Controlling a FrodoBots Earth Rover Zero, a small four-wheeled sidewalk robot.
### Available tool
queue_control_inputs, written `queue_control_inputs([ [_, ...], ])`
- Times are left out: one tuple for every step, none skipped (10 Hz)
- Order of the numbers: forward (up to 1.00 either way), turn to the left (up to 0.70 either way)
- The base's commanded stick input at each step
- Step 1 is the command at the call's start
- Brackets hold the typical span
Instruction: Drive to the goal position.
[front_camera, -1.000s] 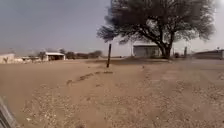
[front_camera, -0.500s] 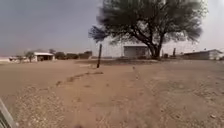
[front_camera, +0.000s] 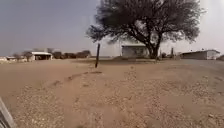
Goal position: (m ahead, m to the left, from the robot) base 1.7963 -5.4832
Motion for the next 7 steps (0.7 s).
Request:
queue_control_inputs([
  [0.00, -0.50],
  [0.00, -0.50],
  [0.00, -0.50],
  [0.00, -0.50],
  [0.00, -0.50],
  [0.00, -0.50],
  [0.00, -0.50],
])
